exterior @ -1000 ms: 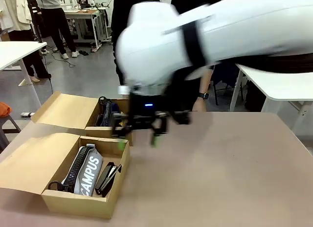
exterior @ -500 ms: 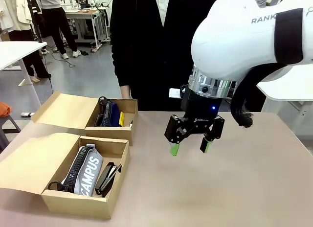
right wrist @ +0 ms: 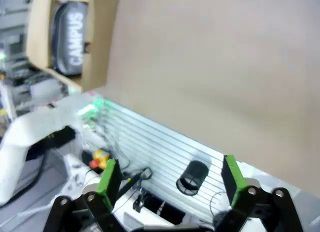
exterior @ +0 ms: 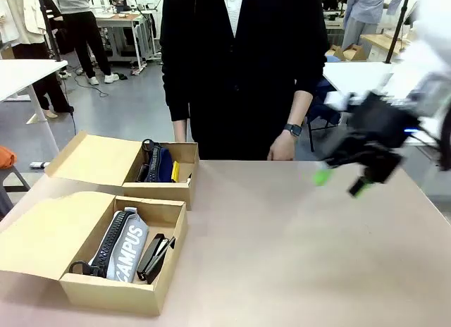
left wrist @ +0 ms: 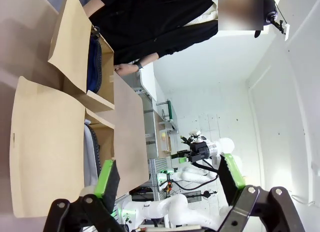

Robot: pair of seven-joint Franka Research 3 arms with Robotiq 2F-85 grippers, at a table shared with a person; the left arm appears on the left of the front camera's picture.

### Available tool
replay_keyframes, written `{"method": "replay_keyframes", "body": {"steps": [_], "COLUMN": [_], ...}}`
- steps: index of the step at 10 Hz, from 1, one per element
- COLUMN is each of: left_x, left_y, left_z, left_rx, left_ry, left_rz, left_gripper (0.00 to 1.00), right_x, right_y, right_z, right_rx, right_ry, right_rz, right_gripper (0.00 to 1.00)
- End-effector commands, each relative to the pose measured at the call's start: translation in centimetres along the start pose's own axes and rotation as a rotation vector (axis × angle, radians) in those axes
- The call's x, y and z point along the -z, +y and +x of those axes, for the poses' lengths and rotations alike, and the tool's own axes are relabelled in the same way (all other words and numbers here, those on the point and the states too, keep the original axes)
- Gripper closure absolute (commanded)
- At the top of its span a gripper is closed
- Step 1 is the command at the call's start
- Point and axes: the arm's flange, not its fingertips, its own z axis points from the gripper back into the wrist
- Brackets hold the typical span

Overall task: Place items inside the box.
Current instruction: Pick up a Pencil pouch or Stapler and place it inside the Mailer Box closest to the robot.

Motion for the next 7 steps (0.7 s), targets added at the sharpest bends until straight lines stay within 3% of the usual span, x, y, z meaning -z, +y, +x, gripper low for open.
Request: {"method": "replay_keyframes", "body": {"steps": [1, 2, 3, 4, 5, 6, 7], "left_x": [0.0, 0.0, 0.0, 0.0, 0.0, 0.0, 0.0], "left_y": [-0.2, -0.2, -0.2, -0.2, -0.2, -0.2, -0.2], "left_z": [-0.1, -0.1, -0.1, -0.1, -0.1, -0.1, -0.1], "left_rx": [0.016, 0.016, 0.016, 0.016, 0.016, 0.016, 0.016], "left_ry": [-0.001, -0.001, -0.001, -0.001, -0.001, -0.001, -0.001], "left_rz": [-0.016, -0.016, -0.016, -0.016, -0.016, -0.016, -0.016], "left_gripper": [0.00, 0.00, 0.00, 0.00, 0.00, 0.00, 0.00], "right_x": [-3.9, -5.3, -5.6, -4.9, -3.2, -1.2, -5.5], "right_y": [-9.7, -15.3, -18.4, -22.3, -24.5, -24.6, -24.2], "right_z": [-2.0, -3.7, -4.6, -6.0, -6.6, -5.8, -8.3], "right_rx": [0.032, 0.137, 0.129, 0.198, 0.266, 0.359, 0.247], "right_ry": [-0.012, -0.090, -0.127, -0.225, -0.275, -0.363, -0.218], "right_rz": [0.275, 0.419, 0.524, 0.634, 0.646, 0.632, 0.595], "right_gripper": [0.00, 0.00, 0.00, 0.00, 0.00, 0.00, 0.00]}}
